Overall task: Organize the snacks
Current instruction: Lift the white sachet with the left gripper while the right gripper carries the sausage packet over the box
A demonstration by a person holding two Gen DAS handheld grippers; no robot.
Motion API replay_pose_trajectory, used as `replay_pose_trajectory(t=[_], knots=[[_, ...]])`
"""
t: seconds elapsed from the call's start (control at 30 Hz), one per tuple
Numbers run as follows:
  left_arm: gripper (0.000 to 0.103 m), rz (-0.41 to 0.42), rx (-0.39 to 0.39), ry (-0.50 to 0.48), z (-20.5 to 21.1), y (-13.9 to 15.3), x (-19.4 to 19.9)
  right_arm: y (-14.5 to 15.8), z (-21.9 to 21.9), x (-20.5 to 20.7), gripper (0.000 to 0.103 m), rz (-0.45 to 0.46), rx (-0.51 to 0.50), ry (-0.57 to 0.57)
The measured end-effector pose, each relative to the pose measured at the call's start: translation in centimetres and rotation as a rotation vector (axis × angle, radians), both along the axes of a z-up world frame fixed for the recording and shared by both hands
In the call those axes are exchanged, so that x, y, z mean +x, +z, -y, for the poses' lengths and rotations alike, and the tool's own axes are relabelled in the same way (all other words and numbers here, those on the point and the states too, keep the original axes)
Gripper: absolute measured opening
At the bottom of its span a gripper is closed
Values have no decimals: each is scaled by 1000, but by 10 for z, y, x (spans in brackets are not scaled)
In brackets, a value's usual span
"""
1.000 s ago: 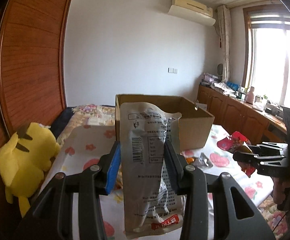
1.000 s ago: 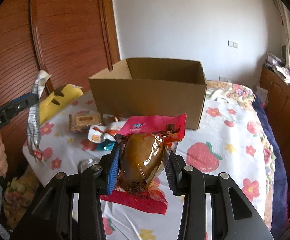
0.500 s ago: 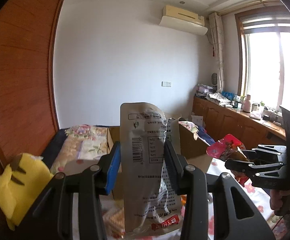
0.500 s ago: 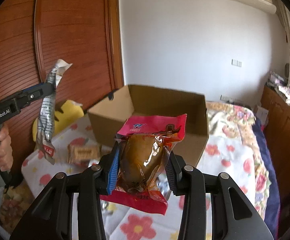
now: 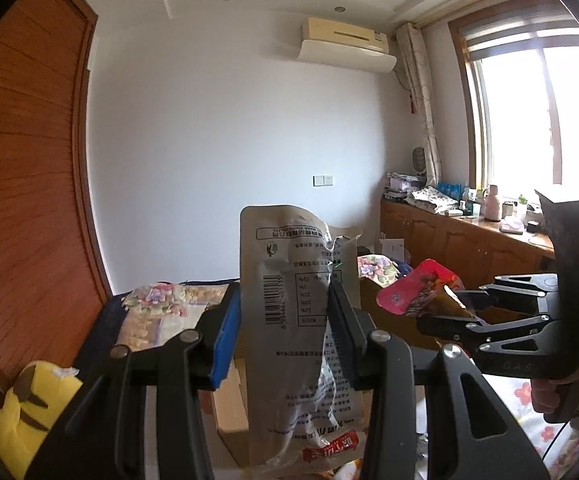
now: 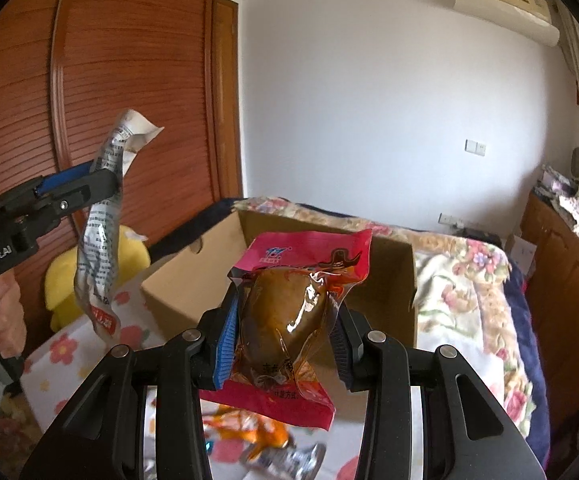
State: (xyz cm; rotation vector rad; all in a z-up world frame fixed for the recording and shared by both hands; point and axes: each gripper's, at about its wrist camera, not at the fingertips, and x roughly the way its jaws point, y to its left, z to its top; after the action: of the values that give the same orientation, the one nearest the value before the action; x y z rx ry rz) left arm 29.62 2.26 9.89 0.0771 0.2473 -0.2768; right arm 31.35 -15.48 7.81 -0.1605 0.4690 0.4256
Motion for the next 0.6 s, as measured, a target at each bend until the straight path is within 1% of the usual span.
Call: replay_pose_trajectory(t=[0.13,0.27,0.47,0.6], knots=[[41,1,7,-6,-2,-1,21,-5,-7,20,40,12,-24,-8],[41,8,7,10,-4,-3,40,-13,-11,43,40,10,-36,-18],[41,-14,1,25,-5,-11,65,-32,-11,70,40,-18,-32,-42],[41,-55,8,19,2,-22,79,-46,-6,83,40,-43,-32,-57]])
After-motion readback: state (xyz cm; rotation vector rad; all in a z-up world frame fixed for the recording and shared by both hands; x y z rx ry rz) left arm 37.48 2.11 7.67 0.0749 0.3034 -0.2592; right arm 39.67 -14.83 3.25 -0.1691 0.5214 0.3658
